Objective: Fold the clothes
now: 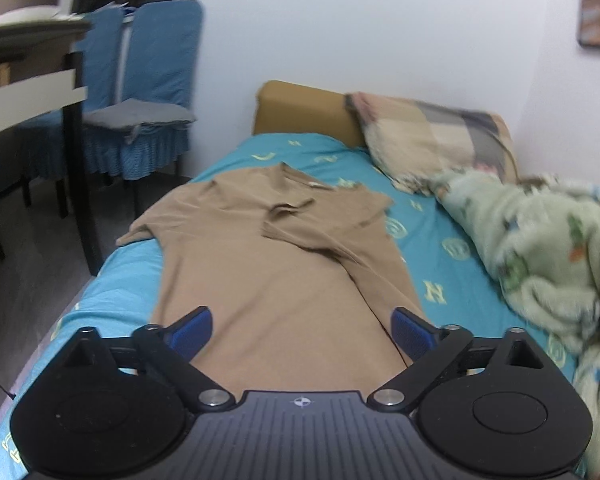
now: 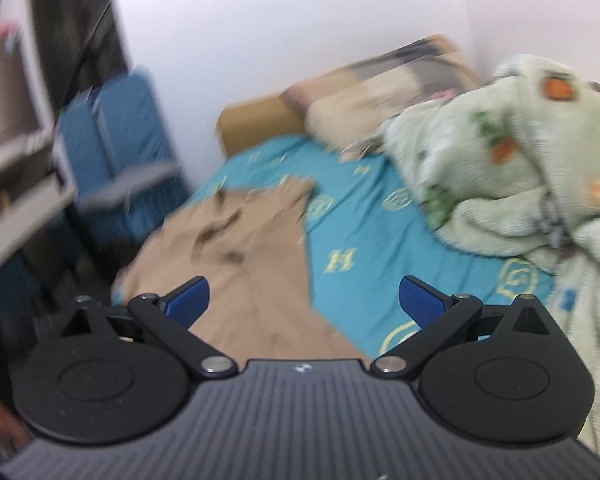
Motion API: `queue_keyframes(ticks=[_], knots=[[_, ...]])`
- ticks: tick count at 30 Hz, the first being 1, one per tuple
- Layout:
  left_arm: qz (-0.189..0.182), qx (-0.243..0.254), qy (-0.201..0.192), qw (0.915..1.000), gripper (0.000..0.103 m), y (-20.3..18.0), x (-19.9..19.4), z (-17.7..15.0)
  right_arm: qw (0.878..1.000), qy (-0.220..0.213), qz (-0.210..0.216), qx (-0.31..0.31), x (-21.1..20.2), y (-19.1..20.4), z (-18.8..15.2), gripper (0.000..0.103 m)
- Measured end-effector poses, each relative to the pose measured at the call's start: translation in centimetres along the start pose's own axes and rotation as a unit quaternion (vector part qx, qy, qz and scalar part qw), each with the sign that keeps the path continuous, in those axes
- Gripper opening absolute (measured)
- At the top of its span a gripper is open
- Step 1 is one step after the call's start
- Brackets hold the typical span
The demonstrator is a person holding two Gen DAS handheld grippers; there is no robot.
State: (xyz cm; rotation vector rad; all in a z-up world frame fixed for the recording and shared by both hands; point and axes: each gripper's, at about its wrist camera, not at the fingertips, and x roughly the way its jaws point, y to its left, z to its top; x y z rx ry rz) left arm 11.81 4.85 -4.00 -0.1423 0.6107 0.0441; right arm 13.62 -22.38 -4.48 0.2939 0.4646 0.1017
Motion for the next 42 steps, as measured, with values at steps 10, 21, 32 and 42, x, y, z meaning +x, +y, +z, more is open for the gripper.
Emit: queue_keyframes(ticks=[10, 21, 32, 42], knots=[[-0.106, 0.120, 0.070, 0.9847, 0.067, -11.6, 1.8, -4.3, 0.986, -0.028, -0.087, 0.137, -0.9, -9.7, 1.5, 0.103], [-0.224, 0.208, 0.113, 0.9454, 0.054, -22.3, 5.8, -11.0, 0.979, -0.027, -0.108, 0.171, 0.3, -11.8, 0.9, 0.103], [-0.192, 0.207, 0.096, 0.9546, 0.011, -22.4, 8.8, -12.5, 0.978, -0.022, -0.151, 0.140, 2.1, -11.1, 0.6, 0.103], [-0.204, 0.027, 0.034, 0.9779, 0.010, -10.3, -3.4, -4.0, 0.978, -0.039, -0.159, 0.126, 1.7, -10.2, 0.8, 0.103]])
